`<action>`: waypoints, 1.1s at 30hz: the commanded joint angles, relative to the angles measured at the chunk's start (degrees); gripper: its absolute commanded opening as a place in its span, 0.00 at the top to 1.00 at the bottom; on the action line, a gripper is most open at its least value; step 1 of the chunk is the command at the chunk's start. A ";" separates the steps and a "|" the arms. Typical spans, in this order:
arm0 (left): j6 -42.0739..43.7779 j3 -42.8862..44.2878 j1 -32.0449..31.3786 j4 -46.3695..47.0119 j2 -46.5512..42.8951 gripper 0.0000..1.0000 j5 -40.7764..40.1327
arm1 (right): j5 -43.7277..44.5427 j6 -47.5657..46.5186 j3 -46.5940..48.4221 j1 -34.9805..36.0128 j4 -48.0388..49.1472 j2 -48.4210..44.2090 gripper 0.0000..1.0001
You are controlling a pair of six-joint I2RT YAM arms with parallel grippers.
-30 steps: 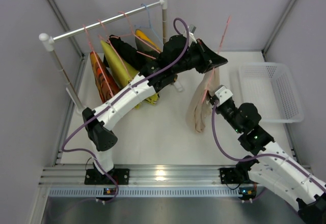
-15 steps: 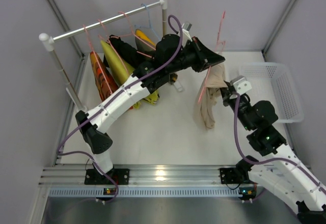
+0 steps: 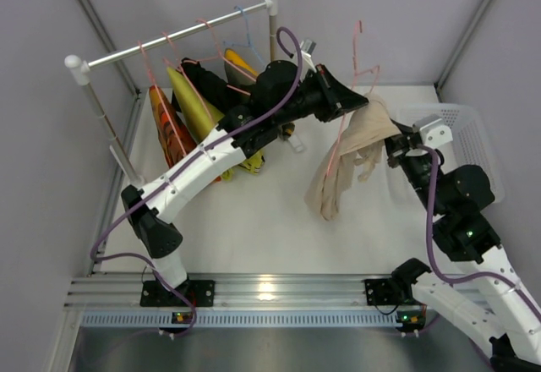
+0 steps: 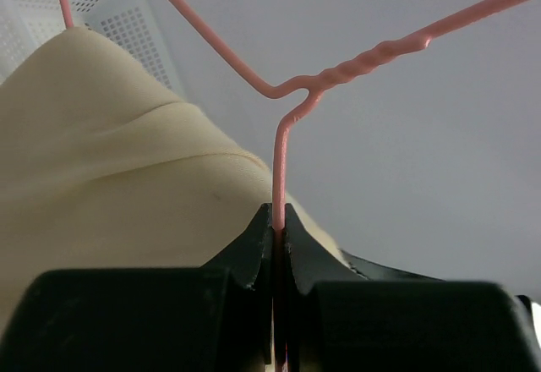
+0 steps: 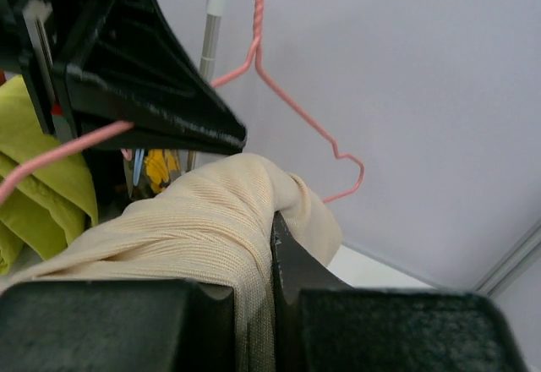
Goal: Remove the trousers from the hanger
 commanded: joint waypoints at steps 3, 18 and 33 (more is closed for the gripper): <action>3.46 -4.35 0.45 -0.04 -3.34 1.00 -1.44 | 1.39 -0.49 9.11 -1.23 4.16 0.26 1.00; 9.79 -16.22 0.45 -0.48 -7.65 1.00 -2.32 | 10.35 -9.89 24.49 -1.32 8.29 7.46 1.00; 10.32 -23.52 0.19 -1.80 -9.32 1.00 0.41 | 14.92 -22.46 31.52 -1.32 16.90 12.21 1.00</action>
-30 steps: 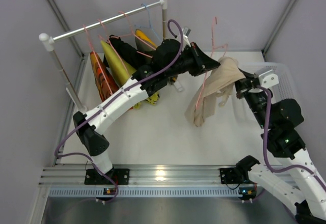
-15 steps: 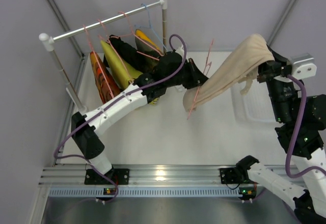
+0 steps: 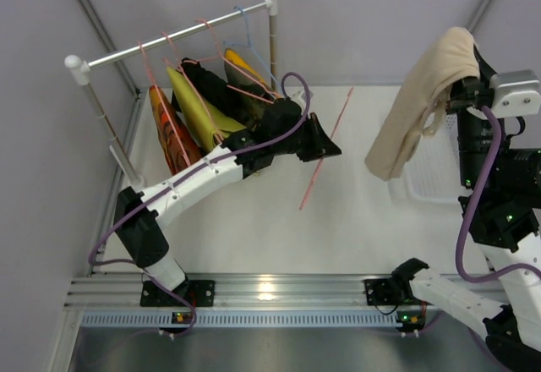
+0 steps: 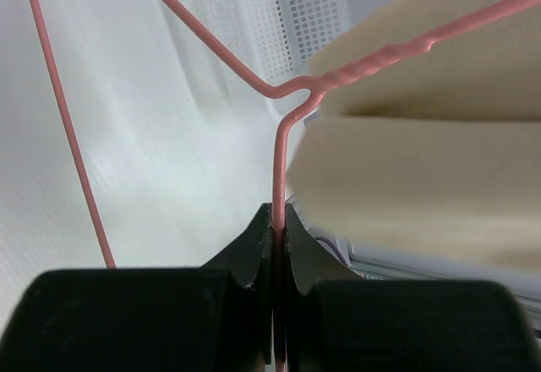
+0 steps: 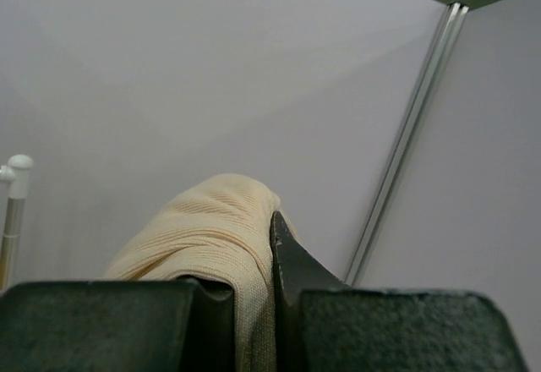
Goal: Remove the trousers from the hanger
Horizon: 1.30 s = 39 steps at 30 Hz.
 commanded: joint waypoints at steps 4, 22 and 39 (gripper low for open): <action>1.45 -0.53 0.08 1.96 -3.20 1.00 1.83 | 3.71 -10.28 5.20 -0.97 11.85 2.72 1.00; 11.47 0.36 -0.98 2.75 -6.72 1.00 0.78 | -1.99 -13.92 4.85 -25.90 8.52 9.92 1.00; 15.34 2.29 -0.98 5.21 -7.16 1.00 -0.72 | -11.05 -17.07 -5.06 -44.30 9.57 19.07 1.00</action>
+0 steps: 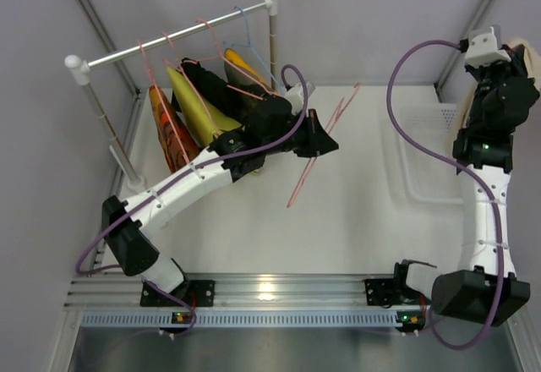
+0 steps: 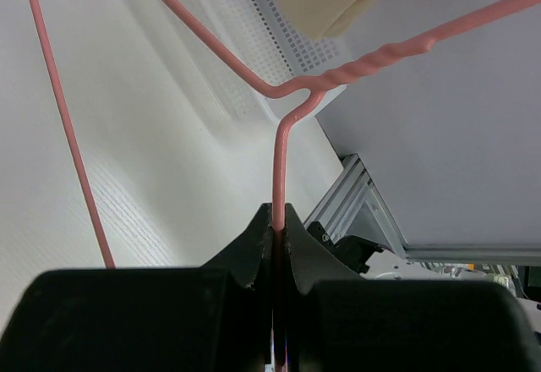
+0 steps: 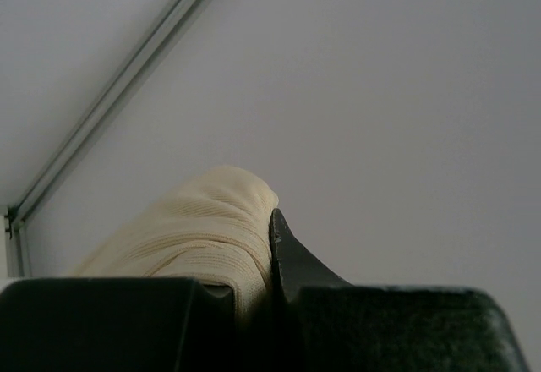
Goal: Remove the trousers from the hanger
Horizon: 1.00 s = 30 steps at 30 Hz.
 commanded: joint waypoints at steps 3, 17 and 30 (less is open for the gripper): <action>1.63 3.80 -0.17 4.30 -2.24 1.00 -0.45 | -2.77 -3.28 -9.78 -2.51 8.00 0.38 1.00; 2.51 6.00 -0.17 6.84 -1.18 1.00 0.34 | -4.96 8.21 -13.27 -3.66 3.63 13.73 1.00; 6.64 10.39 0.27 9.57 -1.62 1.00 -2.48 | -8.03 14.91 3.11 -3.92 -17.99 27.55 0.24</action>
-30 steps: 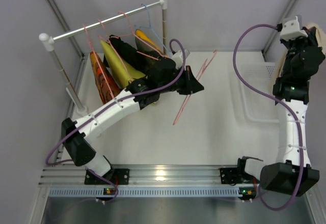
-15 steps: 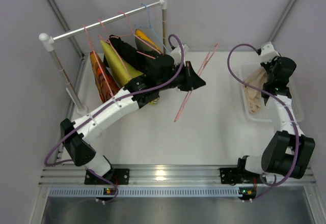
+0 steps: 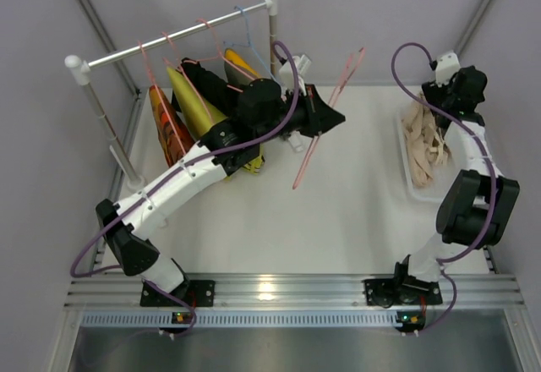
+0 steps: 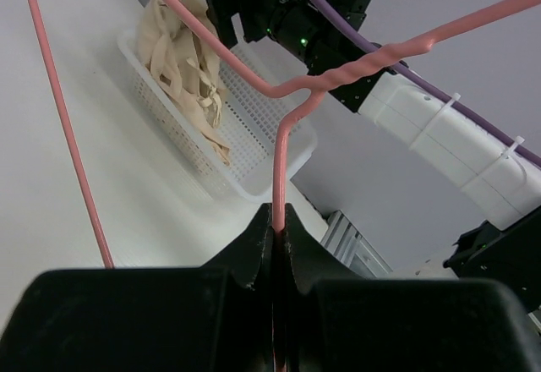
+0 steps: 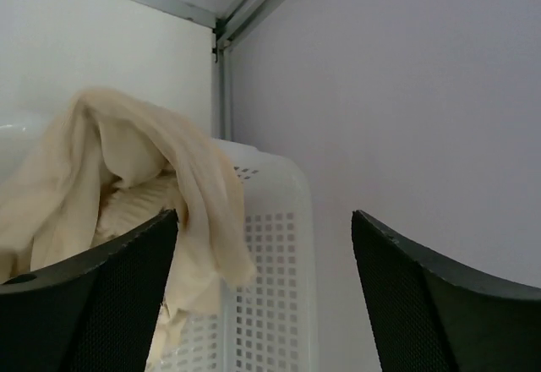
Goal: Remove the trousers from the hanger
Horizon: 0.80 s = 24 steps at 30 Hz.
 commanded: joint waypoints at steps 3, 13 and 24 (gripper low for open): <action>2.27 1.65 0.32 5.57 -3.11 1.00 -0.44 | -5.60 2.58 0.34 -2.65 -9.98 -4.61 0.01; 5.52 -0.99 0.49 4.61 -12.15 1.00 -2.63 | -16.40 9.00 2.17 -6.26 -22.11 -13.14 0.01; -0.45 -11.09 17.71 7.33 -25.16 1.00 3.60 | -27.49 17.34 4.38 -6.53 -25.55 -22.29 0.00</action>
